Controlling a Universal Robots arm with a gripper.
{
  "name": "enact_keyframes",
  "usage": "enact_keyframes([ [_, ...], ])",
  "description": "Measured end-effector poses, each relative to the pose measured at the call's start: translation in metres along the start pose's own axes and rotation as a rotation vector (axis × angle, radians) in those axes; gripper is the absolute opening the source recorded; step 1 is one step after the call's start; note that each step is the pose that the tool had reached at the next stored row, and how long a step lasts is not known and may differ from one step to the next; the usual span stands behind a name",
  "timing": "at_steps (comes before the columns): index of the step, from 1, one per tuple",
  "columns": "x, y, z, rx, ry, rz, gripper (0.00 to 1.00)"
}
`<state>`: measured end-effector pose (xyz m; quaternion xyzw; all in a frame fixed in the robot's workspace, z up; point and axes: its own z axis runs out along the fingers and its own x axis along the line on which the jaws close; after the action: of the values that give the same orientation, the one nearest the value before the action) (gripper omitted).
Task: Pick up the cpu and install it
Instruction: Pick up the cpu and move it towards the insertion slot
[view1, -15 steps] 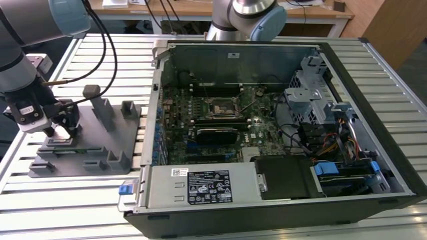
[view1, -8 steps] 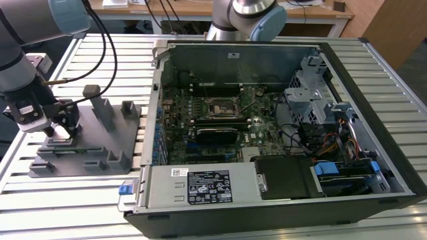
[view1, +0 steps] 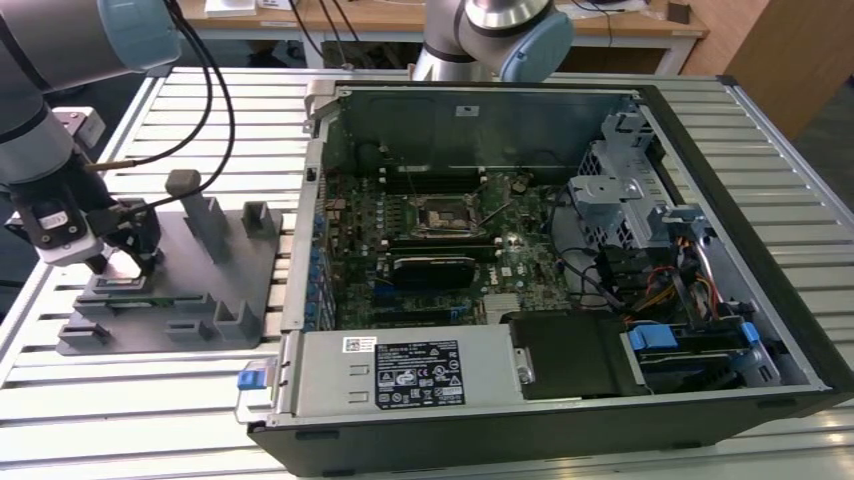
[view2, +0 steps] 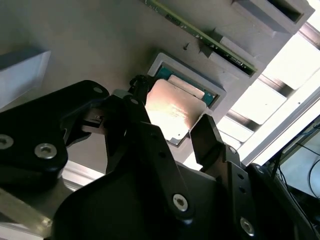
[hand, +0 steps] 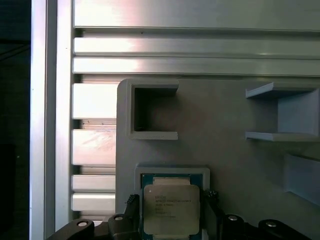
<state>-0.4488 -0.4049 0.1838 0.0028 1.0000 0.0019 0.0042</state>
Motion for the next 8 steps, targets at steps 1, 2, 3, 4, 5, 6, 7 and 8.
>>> enact_keyframes([
  [1,0.0000,0.0000,-0.0002,0.0000,-0.0002,0.000,0.62],
  [2,0.0000,0.0000,-0.0005,0.0000,-0.0001,0.000,0.62],
  [3,0.0000,0.0000,-0.0008,0.0001,-0.0001,0.000,0.62],
  [4,0.0000,0.0000,-0.0007,0.0000,-0.0003,0.000,0.62],
  [5,0.0002,0.0000,-0.0008,0.0000,-0.0006,0.000,0.62],
  [6,0.0003,0.0000,-0.0008,0.0001,-0.0007,0.000,0.62],
  [7,0.0003,0.0000,-0.0008,0.0001,-0.0009,0.000,0.62],
  [8,0.0003,0.0000,-0.0008,0.0001,-0.0009,0.000,0.60],
])
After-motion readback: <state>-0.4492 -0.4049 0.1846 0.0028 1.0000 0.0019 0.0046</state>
